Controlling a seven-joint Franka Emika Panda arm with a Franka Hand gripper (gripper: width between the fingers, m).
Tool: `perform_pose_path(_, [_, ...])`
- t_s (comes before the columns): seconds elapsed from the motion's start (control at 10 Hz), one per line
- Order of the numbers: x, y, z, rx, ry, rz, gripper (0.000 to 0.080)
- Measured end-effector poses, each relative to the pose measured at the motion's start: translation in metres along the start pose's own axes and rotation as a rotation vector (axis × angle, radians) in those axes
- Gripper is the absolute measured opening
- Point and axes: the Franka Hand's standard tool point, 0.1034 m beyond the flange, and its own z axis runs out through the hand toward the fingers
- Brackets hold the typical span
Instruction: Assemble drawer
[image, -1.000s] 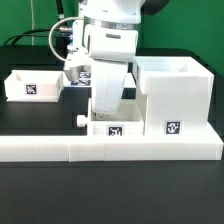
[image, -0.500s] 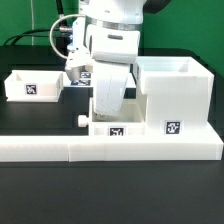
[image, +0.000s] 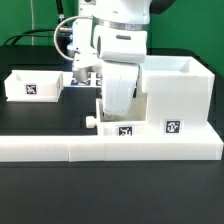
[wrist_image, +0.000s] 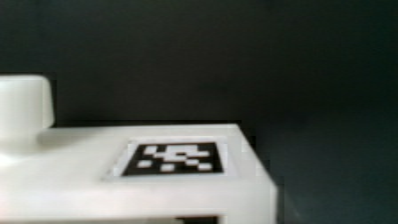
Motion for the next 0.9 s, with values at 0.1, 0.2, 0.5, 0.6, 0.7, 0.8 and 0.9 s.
perform_pose_path(0.1, [0.000,0.000,0.000,0.001,0.000,0.001,0.0044])
perform_pose_path(0.2, [-0.001,-0.001,0.000,0.001,0.000,0.001,0.0044])
perform_pose_path(0.5, [-0.001,-0.001,0.001,0.003,0.000,0.008,0.0044])
perform_pose_path(0.6, [-0.001,-0.001,0.001,0.003,0.000,0.008,0.0044])
perform_pose_path(0.7, [-0.001,-0.001,0.000,0.005,-0.001,0.008,0.0115])
perform_pose_path(0.8, [-0.001,0.000,-0.005,0.013,-0.006,0.010,0.0253])
perform_pose_path(0.9, [-0.001,0.003,-0.012,0.020,-0.010,0.009,0.0253])
